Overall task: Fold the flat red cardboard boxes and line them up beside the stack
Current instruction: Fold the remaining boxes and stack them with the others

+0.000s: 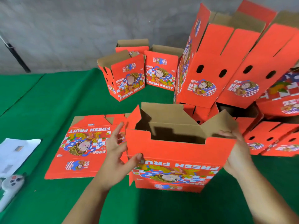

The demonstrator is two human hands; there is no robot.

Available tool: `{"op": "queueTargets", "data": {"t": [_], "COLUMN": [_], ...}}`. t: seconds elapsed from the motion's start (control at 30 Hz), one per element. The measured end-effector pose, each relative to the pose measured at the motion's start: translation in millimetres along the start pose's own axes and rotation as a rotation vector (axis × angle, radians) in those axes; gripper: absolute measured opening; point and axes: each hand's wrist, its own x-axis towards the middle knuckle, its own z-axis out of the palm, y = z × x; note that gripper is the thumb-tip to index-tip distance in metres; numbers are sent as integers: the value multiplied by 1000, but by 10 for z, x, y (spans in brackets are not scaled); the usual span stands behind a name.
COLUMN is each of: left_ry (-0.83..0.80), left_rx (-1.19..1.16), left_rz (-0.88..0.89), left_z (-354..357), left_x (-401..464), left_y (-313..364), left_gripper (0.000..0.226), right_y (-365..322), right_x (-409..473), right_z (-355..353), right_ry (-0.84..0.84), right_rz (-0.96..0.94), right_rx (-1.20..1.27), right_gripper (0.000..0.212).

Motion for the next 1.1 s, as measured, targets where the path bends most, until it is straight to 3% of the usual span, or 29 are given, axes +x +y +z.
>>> {"op": "queueTargets", "data": {"t": [0.07, 0.13, 0.2, 0.3, 0.43, 0.57, 0.67, 0.7, 0.8, 0.83, 0.97, 1.03, 1.1], "left_ry": [-9, 24, 84, 257, 403, 396, 390, 386, 354, 345, 311, 306, 310], "left_rx": [-68, -140, -195, -227, -230, -215, -217, -226, -182, -166, -173, -182, -187], "left_rz": [-93, -203, -266, -332, -460, -488, -452, -434, -347, -330, -393, -360, -317], "left_z": [26, 89, 149, 187, 231, 261, 263, 252, 223, 227, 251, 241, 220], "left_x": [21, 4, -40, -68, -45, -50, -76, -82, -123, -139, -170, -198, -216], "left_y": [22, 103, 111, 148, 113, 49, 70, 88, 127, 133, 149, 150, 142], "left_gripper": [19, 47, 68, 62, 45, 52, 54, 55, 59, 60, 59, 63, 60], "right_y": [17, 38, 92, 166, 194, 223, 138, 91, -107, -163, -323, -326, -322], "right_x": [-56, -90, -139, -211, -344, -460, -499, -488, -418, -372, -243, -168, -135], "right_z": [11, -7, -10, 15, 58, 4, -14, -34, -97, -138, -213, -237, -224], "right_ry": [21, 16, 38, 39, -17, -7, -103, -153, -297, -342, -560, -570, -471], "right_rz": [-47, -76, -100, -57, -40, -10, -14, -21, -104, -141, -377, -451, -462], "right_rx": [-8, -67, -76, -51, -79, -31, -30, -27, -48, -96, -631, -873, -893], "right_gripper": [41, 51, 47, 31, 56, 101, 108, 107, 70, 69, 57, 46, 42]}}
